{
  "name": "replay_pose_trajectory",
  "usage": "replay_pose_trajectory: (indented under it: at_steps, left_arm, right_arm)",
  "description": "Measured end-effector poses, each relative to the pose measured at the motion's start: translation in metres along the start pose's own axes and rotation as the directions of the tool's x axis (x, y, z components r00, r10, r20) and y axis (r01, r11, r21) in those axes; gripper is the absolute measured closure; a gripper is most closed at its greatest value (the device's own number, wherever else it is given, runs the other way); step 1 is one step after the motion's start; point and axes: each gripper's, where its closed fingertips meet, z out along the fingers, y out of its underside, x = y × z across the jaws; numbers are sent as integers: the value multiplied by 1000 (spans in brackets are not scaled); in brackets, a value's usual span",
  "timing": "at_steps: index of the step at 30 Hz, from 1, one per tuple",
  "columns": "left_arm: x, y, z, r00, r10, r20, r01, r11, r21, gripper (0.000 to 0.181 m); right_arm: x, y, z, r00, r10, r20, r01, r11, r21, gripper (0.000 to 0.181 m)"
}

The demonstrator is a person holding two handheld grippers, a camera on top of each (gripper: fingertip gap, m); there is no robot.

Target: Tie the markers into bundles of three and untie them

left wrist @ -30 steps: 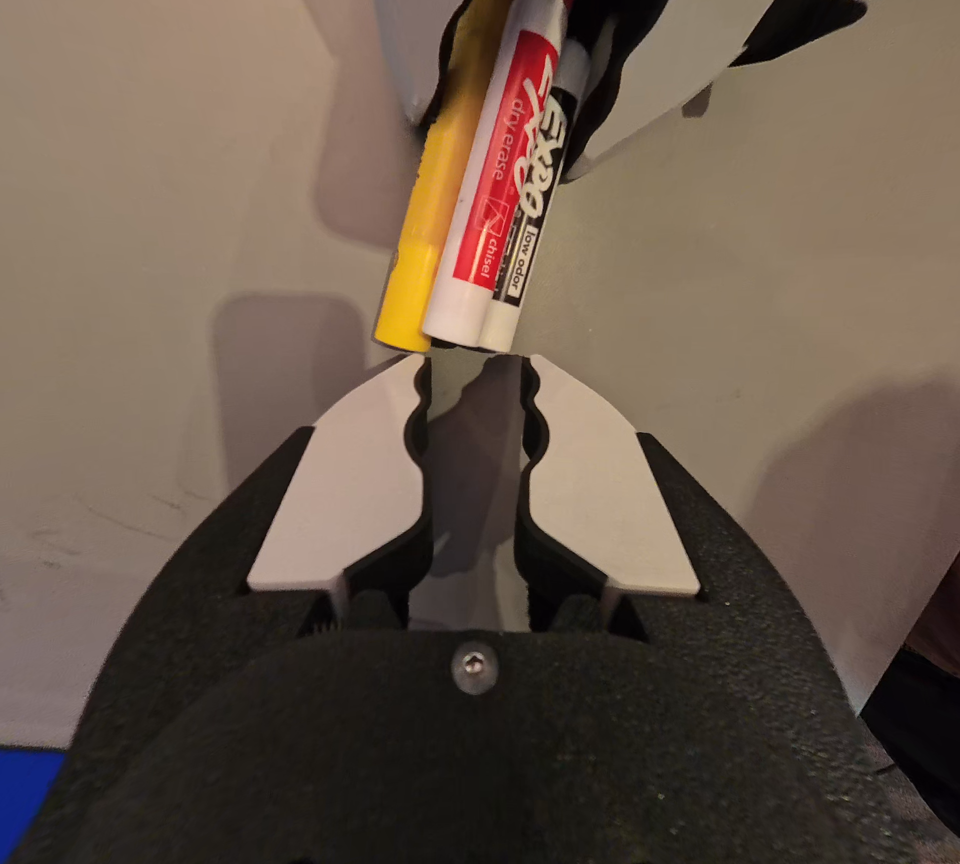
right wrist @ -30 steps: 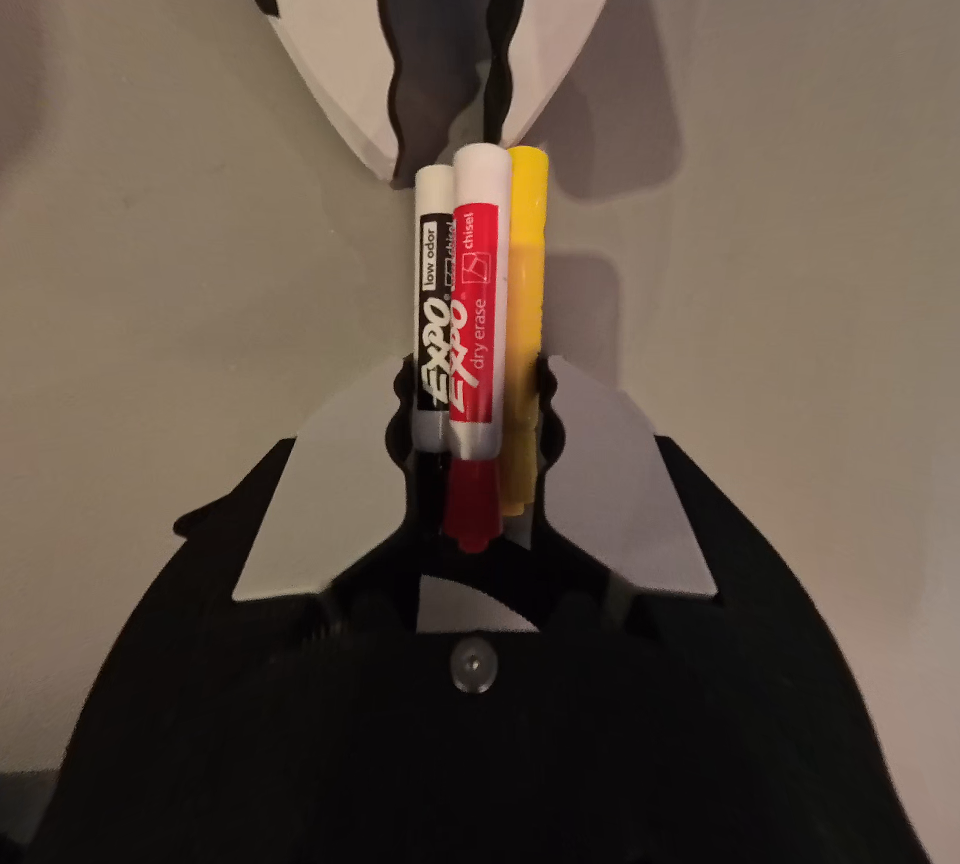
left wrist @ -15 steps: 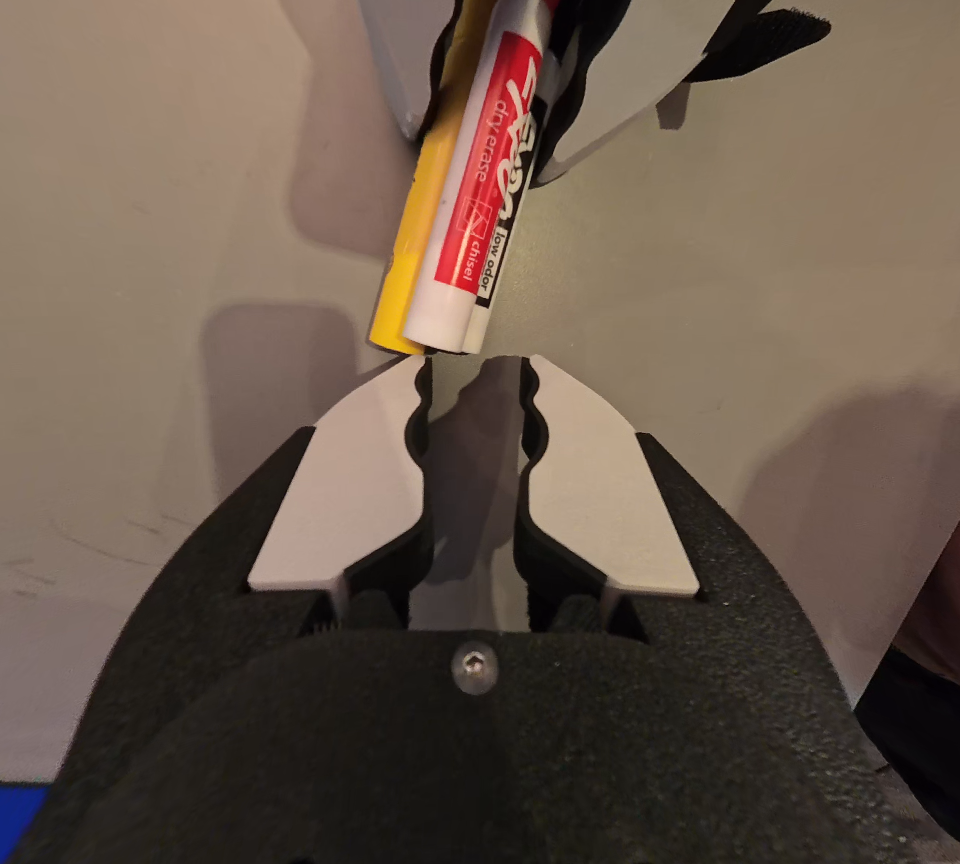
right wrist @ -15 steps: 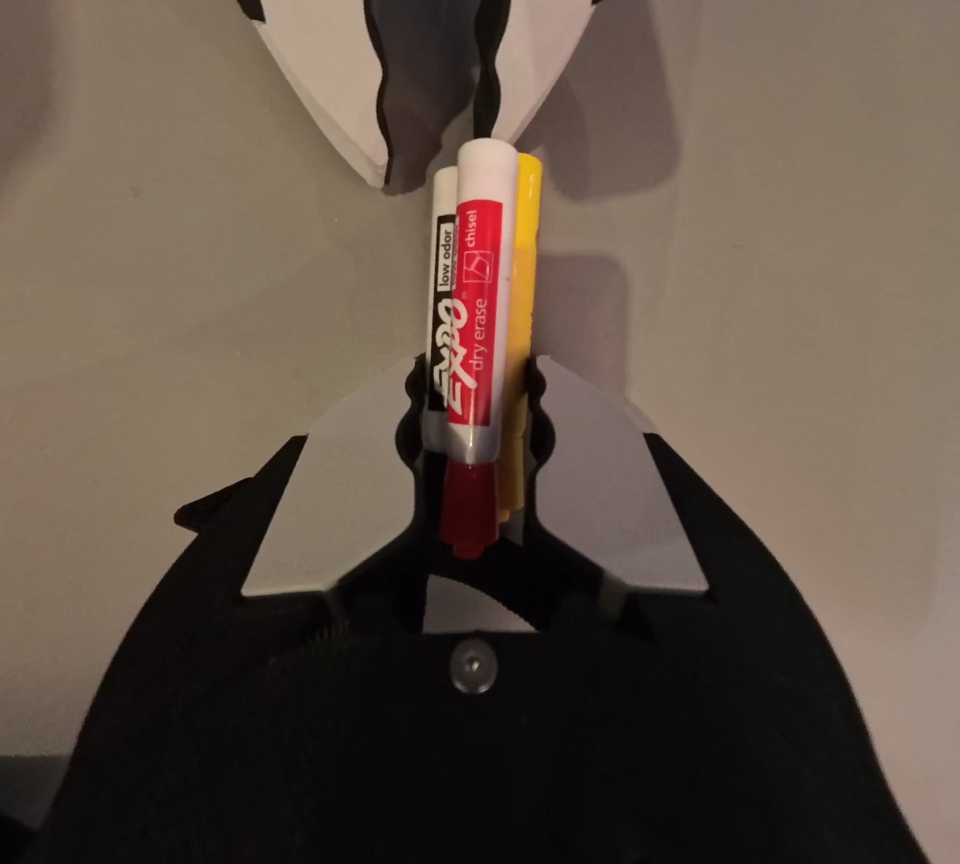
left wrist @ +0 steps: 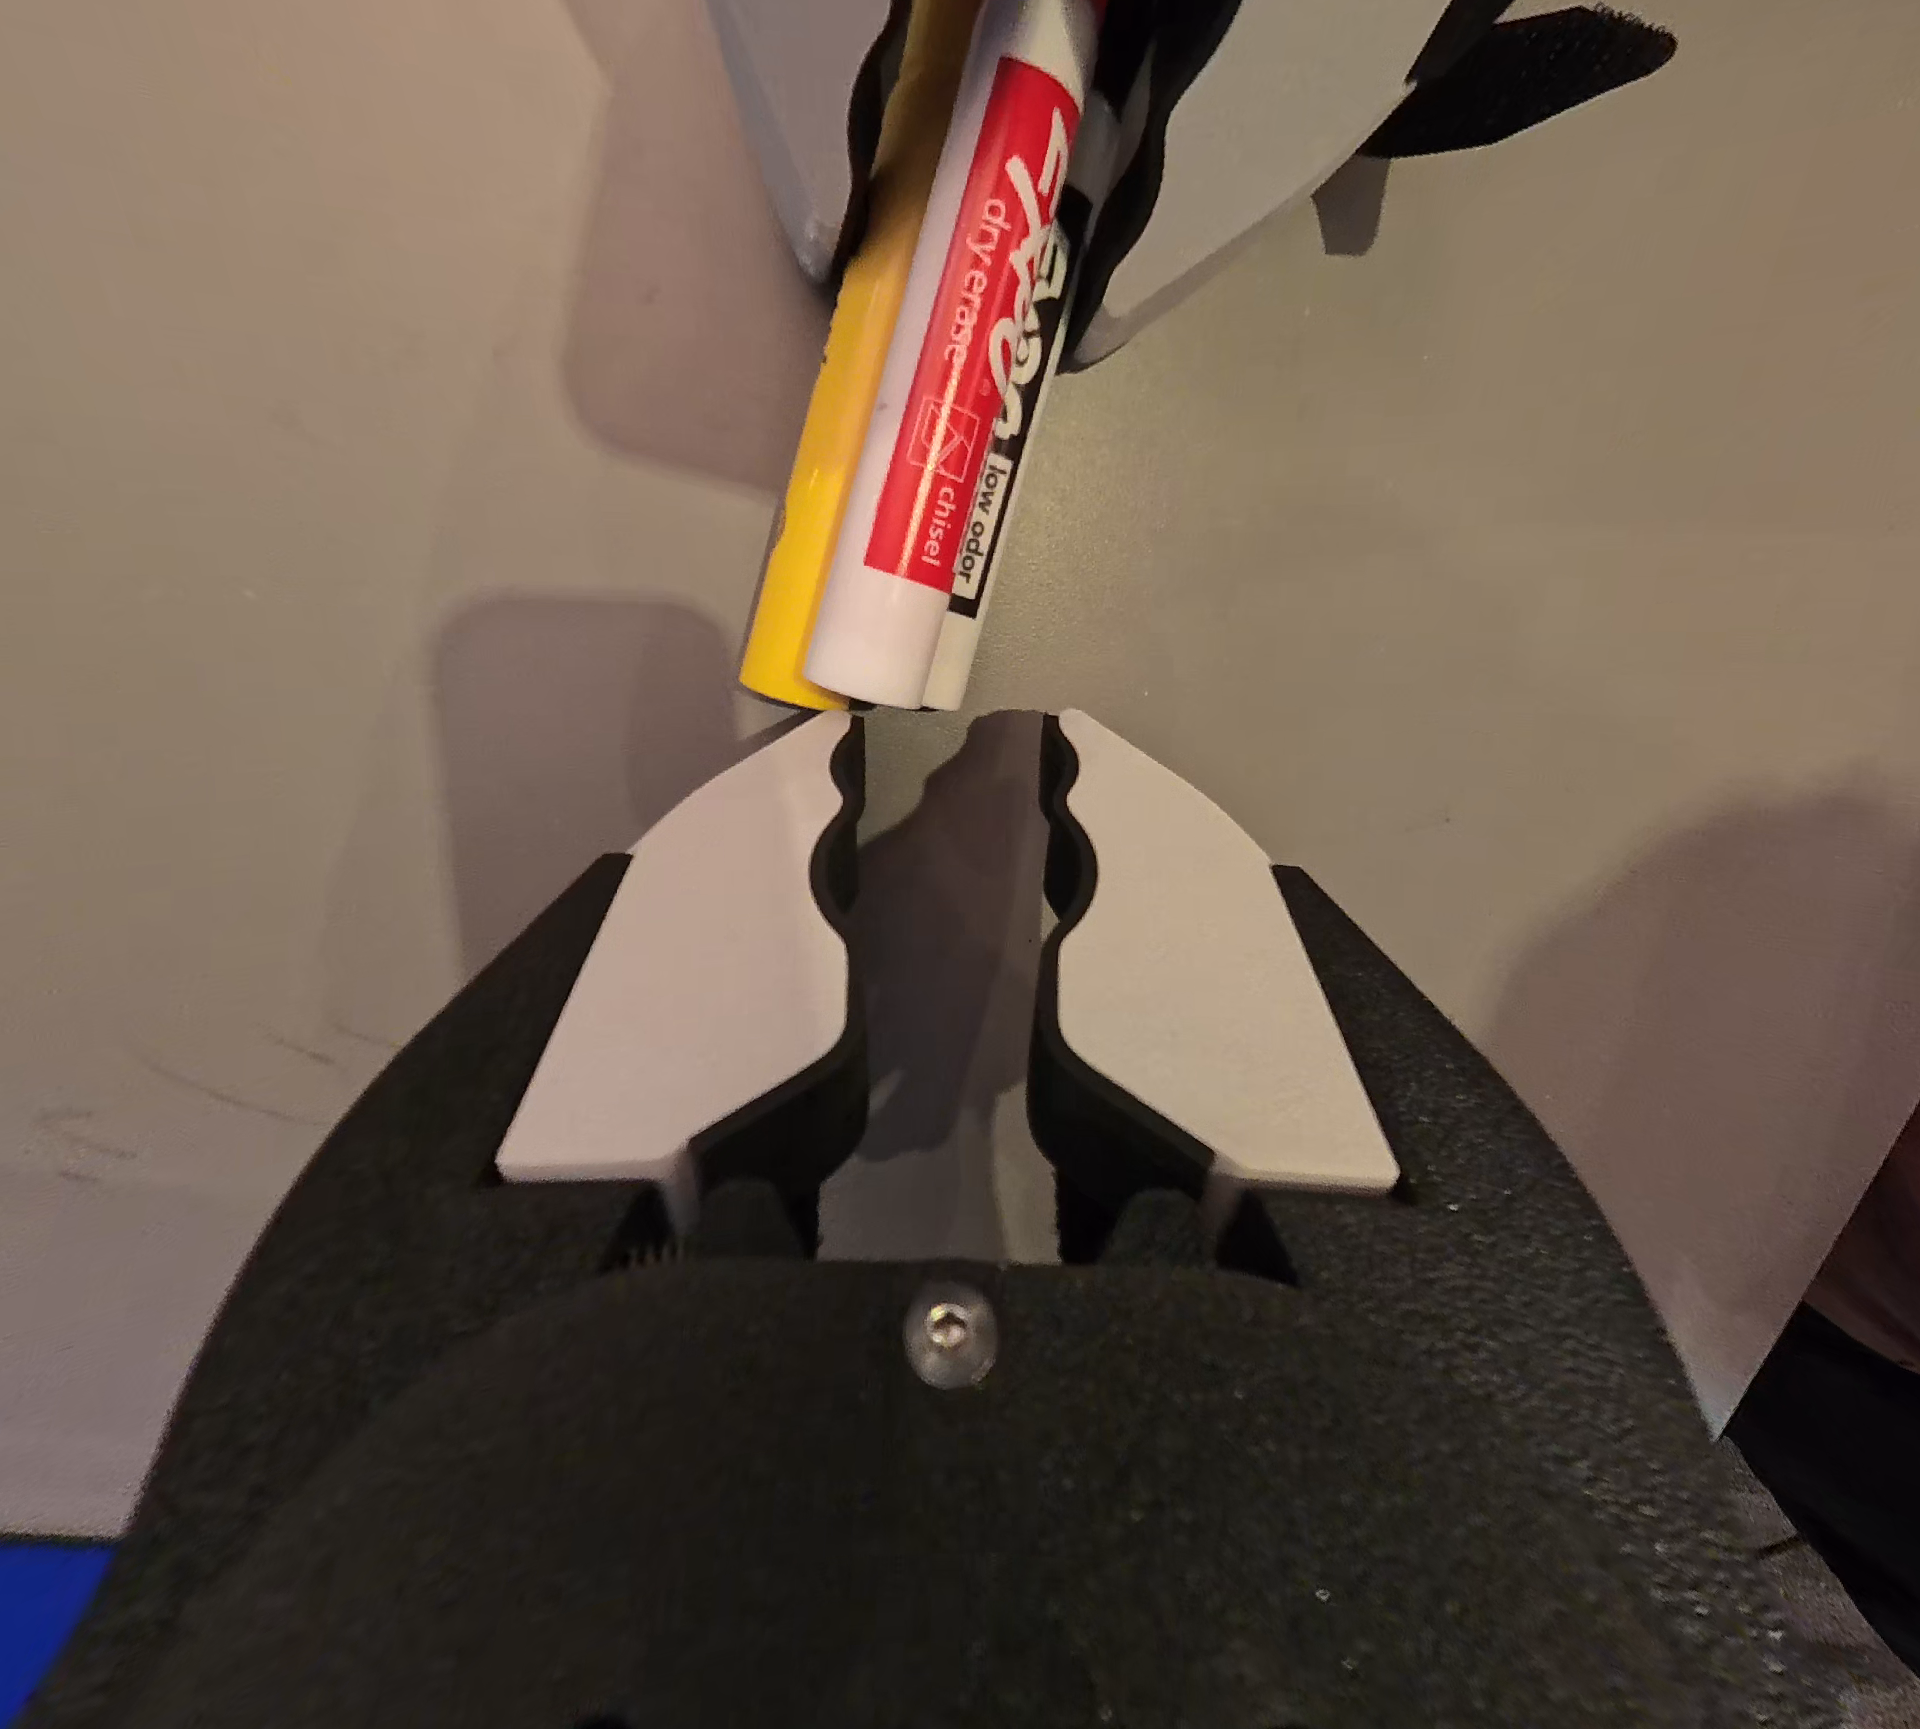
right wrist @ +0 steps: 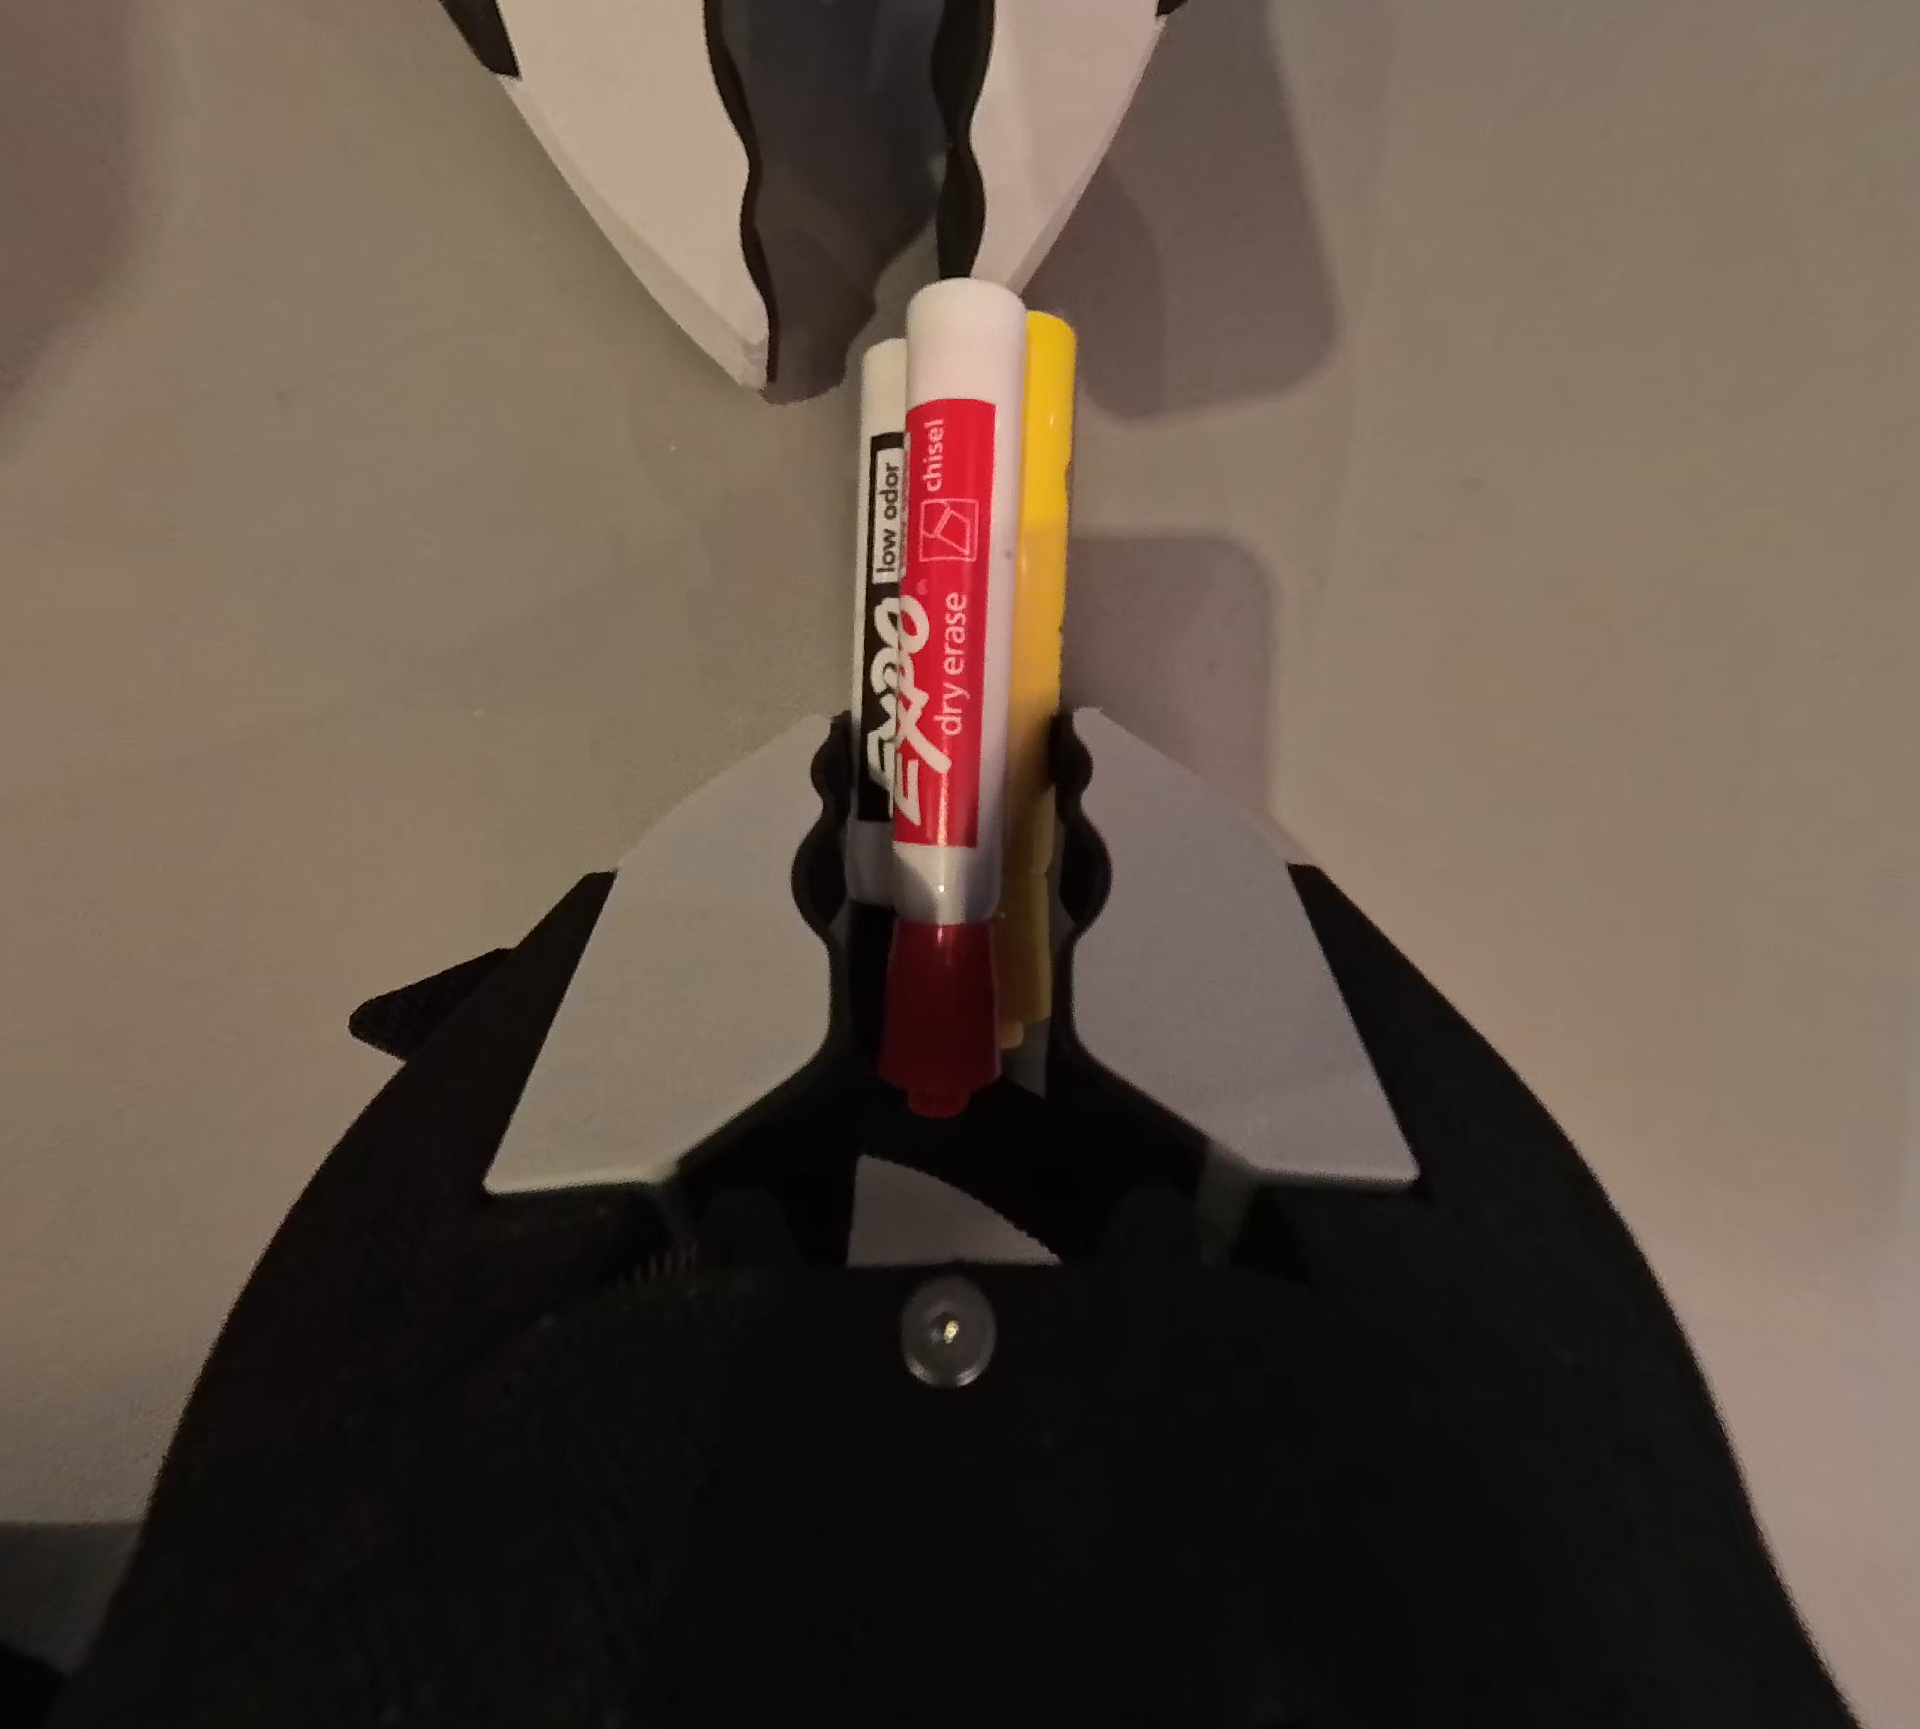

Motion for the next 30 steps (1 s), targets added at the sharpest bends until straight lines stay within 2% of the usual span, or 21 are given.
replay_pose_trajectory:
  at_steps: [26, 30]
  left_arm:
    - [5, -1, 0, 1000, 4, -11, -4, 1000, 10, 148]
    - [1, 10, -6, 998, -59, -20, 58, 997, -44, 150]
  right_arm:
    - [-2, -3, 0, 1000, 6, 5, -6, 1000, 18, 141]
    - [-2, -4, 0, 1000, 20, 17, -20, 999, 48, 142]
